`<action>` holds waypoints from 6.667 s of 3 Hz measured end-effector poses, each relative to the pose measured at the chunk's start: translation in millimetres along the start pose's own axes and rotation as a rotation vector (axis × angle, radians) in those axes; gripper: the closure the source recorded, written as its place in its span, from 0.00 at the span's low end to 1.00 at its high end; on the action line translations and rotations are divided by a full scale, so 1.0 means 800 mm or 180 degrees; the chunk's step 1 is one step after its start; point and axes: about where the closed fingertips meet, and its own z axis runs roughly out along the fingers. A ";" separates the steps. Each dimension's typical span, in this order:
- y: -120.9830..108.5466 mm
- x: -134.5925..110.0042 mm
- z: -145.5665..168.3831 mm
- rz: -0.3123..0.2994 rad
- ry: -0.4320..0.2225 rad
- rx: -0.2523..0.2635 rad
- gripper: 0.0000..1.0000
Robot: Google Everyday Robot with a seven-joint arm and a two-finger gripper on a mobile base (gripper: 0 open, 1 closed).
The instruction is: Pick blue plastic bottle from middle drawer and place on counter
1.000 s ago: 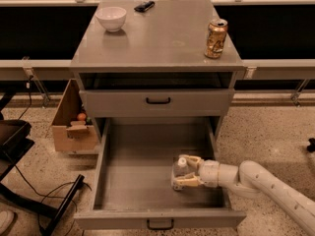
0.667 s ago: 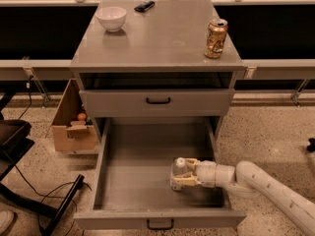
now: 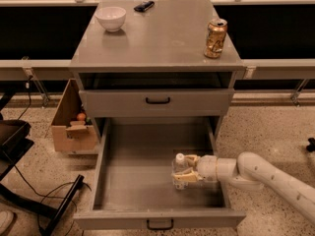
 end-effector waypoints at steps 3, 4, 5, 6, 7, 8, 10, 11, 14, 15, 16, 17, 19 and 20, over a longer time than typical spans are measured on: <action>0.011 -0.424 -0.164 -0.0681 -0.0242 -0.0479 1.00; -0.016 -0.561 -0.172 -0.0684 -0.0269 -0.0544 1.00; -0.059 -0.649 -0.156 -0.0597 -0.0169 -0.0286 1.00; -0.142 -0.690 -0.123 -0.0180 -0.0050 0.0241 1.00; -0.137 -0.686 -0.123 -0.0063 -0.0046 0.0190 1.00; -0.140 -0.687 -0.119 -0.0090 -0.0053 0.0203 1.00; -0.191 -0.704 -0.082 0.0003 -0.0225 0.0485 1.00; -0.237 -0.718 -0.064 0.0127 -0.0332 0.0910 1.00; -0.344 -0.700 -0.028 0.0561 -0.0506 0.1899 1.00; -0.370 -0.699 -0.010 0.0554 -0.0668 0.2004 1.00; -0.390 -0.697 0.009 0.0514 -0.0640 0.2058 1.00; -0.403 -0.686 0.023 0.0568 -0.0536 0.2088 1.00; -0.427 -0.660 0.030 0.0716 -0.0473 0.2220 1.00; -0.433 -0.645 0.036 0.0773 -0.0421 0.2273 1.00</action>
Offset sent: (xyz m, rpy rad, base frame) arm -0.0148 -0.0335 0.4162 0.0171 -0.2293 0.2404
